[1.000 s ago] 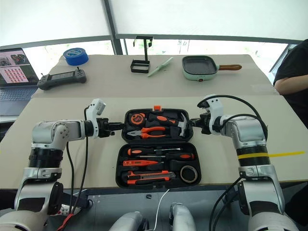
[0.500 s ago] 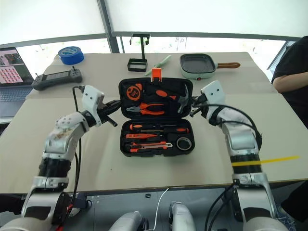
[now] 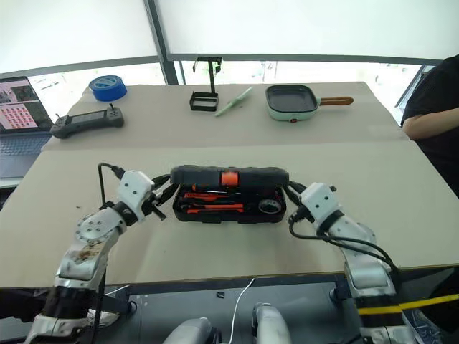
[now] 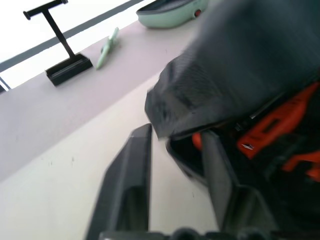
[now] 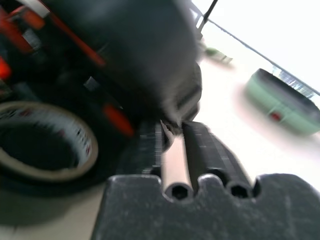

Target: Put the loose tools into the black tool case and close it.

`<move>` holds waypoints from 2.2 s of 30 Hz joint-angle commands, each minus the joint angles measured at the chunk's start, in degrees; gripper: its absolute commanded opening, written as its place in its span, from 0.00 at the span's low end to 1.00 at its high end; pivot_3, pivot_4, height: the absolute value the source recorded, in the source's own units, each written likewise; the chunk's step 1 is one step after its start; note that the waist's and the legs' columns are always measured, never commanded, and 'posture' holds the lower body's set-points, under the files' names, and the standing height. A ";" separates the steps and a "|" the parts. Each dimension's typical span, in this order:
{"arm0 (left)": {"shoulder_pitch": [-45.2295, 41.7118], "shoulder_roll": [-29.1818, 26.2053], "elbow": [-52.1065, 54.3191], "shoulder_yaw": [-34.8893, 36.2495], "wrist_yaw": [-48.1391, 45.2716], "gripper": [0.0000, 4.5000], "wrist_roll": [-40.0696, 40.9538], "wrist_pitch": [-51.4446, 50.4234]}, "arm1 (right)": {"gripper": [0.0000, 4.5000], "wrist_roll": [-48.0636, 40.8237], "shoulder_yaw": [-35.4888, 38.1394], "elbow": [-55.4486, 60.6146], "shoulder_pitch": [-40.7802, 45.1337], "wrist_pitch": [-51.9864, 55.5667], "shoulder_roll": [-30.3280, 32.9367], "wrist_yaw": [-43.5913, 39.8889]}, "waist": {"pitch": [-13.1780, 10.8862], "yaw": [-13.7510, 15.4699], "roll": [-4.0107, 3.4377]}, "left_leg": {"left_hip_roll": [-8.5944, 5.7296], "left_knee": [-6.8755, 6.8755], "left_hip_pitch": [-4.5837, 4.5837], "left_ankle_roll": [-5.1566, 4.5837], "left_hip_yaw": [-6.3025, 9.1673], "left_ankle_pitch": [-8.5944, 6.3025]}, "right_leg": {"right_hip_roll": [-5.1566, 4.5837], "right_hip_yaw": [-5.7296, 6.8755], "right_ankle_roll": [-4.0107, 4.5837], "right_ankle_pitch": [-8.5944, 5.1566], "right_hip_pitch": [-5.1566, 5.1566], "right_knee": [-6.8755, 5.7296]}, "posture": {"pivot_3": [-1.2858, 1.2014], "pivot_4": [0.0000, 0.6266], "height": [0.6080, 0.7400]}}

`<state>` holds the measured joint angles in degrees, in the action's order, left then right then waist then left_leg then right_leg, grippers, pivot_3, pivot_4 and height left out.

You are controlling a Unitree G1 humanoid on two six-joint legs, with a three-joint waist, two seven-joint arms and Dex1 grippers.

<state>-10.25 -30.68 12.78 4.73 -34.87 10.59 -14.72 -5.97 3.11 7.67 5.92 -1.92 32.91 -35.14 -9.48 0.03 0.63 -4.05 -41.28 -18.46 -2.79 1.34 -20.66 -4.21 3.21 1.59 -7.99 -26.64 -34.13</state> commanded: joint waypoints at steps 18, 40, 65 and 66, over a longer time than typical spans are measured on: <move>-36.71 -9.62 -45.19 -16.53 -24.48 0.39 -7.49 12.94 | 0.00 -10.83 -6.79 16.64 -4.70 18.07 18.01 -23.96 | 0.09 1.54 0.44 | -0.16 -0.15 0.31 -0.33 -0.09 -0.19 | -0.04 0.26 -0.15 -0.20 0.44 -0.01 | 0.52 0.24 1.00; -43.45 -0.21 -60.32 -22.10 -39.57 0.02 -13.92 43.79 | 0.00 2.82 -10.88 -7.08 12.82 10.34 13.68 -19.56 | 0.07 0.87 0.49 | -0.16 -0.62 -0.30 -0.43 0.02 -0.24 | -0.21 0.57 -0.27 -0.08 0.15 0.07 | 0.52 0.24 1.00; -39.62 6.16 -37.28 -32.49 -35.19 0.02 -19.06 24.01 | 0.00 -14.25 -5.74 13.18 6.09 29.15 13.85 -21.26 | 0.26 1.29 0.29 | -0.07 -0.95 -0.41 -0.51 0.13 -0.28 | -0.23 0.42 -0.25 -0.06 0.21 0.01 | 0.52 0.24 1.00; -39.11 5.92 -36.97 -32.58 -35.72 0.02 -18.88 24.14 | 0.00 -13.20 -6.66 12.72 5.81 28.93 13.56 -20.74 | 0.26 1.28 0.30 | -0.07 -0.96 -0.36 -0.51 0.13 -0.28 | -0.22 0.42 -0.25 -0.06 0.26 0.01 | 0.52 0.24 1.00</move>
<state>-51.49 -23.61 -22.50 -25.49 -69.26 -5.56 9.35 -21.02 -2.71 19.80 11.64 27.78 46.65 -57.23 -9.22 1.31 0.92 -4.12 -42.23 -18.77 -3.30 1.47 -20.95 -4.43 3.64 1.34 -8.04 -26.35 -34.11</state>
